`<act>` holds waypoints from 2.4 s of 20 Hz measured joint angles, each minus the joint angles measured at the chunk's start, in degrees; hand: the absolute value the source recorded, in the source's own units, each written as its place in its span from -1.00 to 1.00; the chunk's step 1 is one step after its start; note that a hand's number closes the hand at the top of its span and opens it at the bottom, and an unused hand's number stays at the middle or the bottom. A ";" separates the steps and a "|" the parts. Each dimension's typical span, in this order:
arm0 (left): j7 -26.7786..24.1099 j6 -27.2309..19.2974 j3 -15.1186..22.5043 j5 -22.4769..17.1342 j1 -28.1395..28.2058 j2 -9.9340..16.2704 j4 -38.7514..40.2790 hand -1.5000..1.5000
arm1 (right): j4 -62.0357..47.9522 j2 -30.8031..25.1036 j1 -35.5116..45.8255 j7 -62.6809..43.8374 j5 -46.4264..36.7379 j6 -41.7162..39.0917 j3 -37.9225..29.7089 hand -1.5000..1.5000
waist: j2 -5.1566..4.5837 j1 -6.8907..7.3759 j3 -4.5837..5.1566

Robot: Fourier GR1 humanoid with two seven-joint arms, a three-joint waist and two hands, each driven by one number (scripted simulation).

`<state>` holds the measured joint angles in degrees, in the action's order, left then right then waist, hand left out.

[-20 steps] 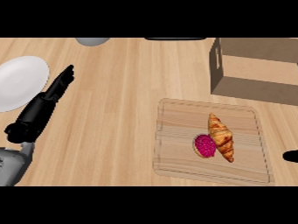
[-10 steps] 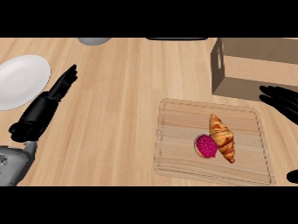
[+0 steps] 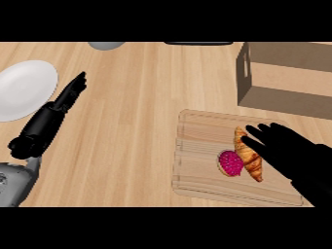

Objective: Pick the cupcake from the cutting board and place it in the cardboard box

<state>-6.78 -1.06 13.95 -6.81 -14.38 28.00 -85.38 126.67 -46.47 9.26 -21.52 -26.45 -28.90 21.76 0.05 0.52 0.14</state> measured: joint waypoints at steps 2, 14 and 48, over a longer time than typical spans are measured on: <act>0.09 0.13 -0.36 0.33 0.46 -0.25 -0.44 0.00 | 0.96 2.43 1.47 -5.53 -0.96 -2.77 3.09 -1.00 | 0.01 0.02 -0.01; 0.47 3.00 -3.48 3.75 1.14 -3.23 -0.45 0.00 | -3.12 17.93 4.38 -19.45 -10.31 -10.01 13.69 -1.00 | -0.02 -0.40 -0.12; 2.97 11.68 -12.53 11.93 3.12 -11.16 -4.25 0.00 | -29.25 28.73 0.81 0.54 -37.70 -0.87 9.59 -1.00 | -0.04 -0.46 -0.14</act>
<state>-3.81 10.62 1.42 5.12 -11.26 16.84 -89.63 97.42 -17.74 10.07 -20.98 -64.15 -29.77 31.35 0.01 0.06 0.00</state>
